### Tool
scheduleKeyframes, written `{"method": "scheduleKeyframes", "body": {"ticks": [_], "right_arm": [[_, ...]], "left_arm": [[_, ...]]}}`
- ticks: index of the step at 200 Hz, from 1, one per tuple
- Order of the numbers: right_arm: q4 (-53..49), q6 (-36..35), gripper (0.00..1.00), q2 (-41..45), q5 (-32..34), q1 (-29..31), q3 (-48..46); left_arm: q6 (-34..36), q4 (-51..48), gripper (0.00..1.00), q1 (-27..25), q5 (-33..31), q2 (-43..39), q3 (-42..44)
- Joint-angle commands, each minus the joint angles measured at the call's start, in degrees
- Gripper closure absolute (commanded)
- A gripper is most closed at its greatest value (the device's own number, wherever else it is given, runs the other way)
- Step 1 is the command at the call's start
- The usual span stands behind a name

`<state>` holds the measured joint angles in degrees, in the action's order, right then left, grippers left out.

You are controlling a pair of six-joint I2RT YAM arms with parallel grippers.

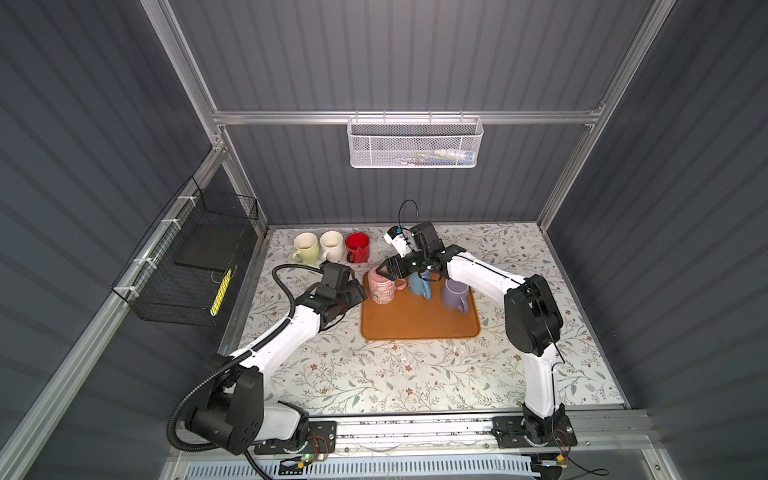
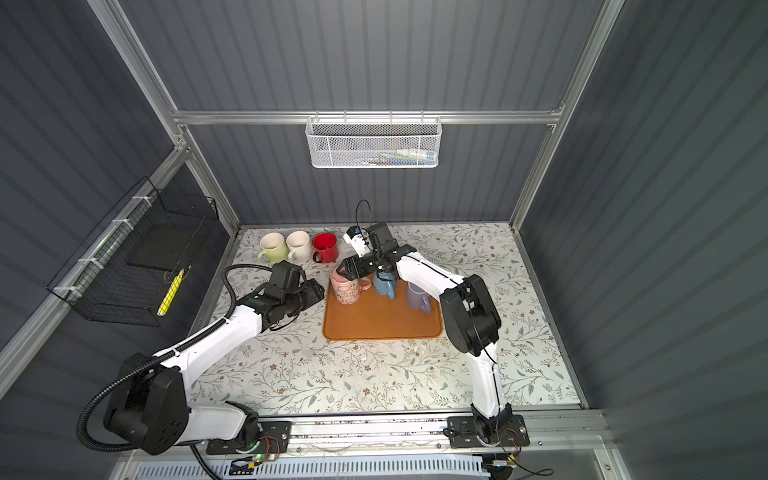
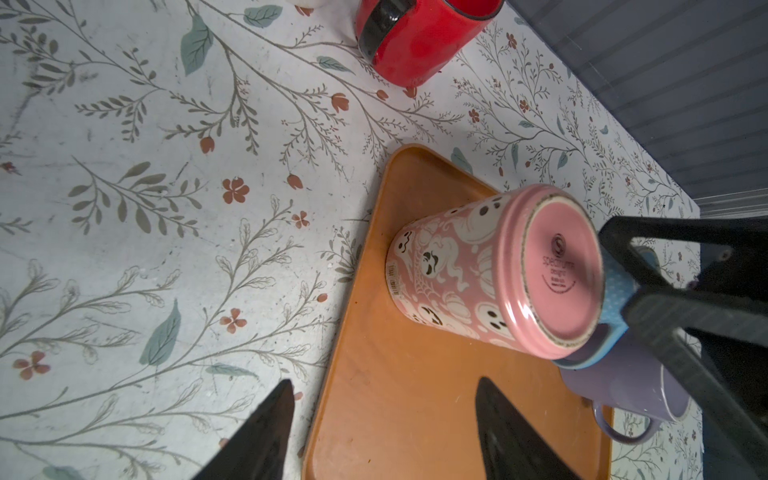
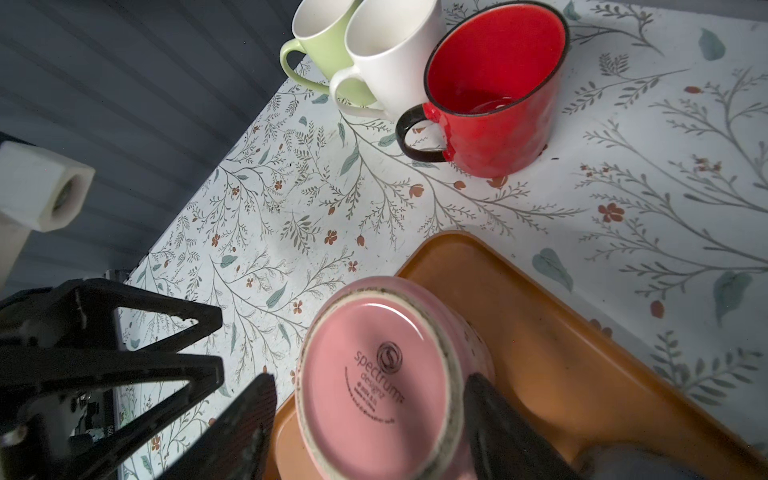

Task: Turn the mug right side up

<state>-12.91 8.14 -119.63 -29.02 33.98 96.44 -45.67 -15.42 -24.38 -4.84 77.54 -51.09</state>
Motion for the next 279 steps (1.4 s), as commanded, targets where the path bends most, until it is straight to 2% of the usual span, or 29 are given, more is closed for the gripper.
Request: {"method": "scheduleKeyframes", "body": {"ticks": [1,46,112,165,192,227,279], "right_arm": [[0.4,0.9,0.27,0.4,-0.1,-0.4,-1.0],[3.7,2.8,0.27,3.6,-0.1,-0.5,-7.9],[7.2,6.0,0.28,5.5,-2.8,-0.1,-12.7],[12.2,11.8,0.29,10.7,-1.0,1.6,-21.5],[16.3,14.4,0.29,12.2,-2.4,2.0,-25.6],[12.4,9.9,0.29,13.3,1.3,1.7,-23.9],[3.2,-4.4,0.23,8.3,1.1,1.3,-14.8]], "left_arm": [[1.2,-1.5,0.31,0.0,-0.3,-2.1,0.5],[1.5,-1.6,0.31,0.0,-0.8,-1.7,0.6],[1.6,-2.0,0.31,-0.1,-1.0,-1.6,0.9],[1.4,-0.7,0.31,-0.1,-0.1,-1.4,1.6],[1.5,0.8,0.31,-0.1,1.3,-0.4,1.4],[2.1,1.2,0.32,-0.1,2.8,-0.4,0.6],[2.4,2.0,0.32,-0.6,4.9,0.4,0.4]]}}
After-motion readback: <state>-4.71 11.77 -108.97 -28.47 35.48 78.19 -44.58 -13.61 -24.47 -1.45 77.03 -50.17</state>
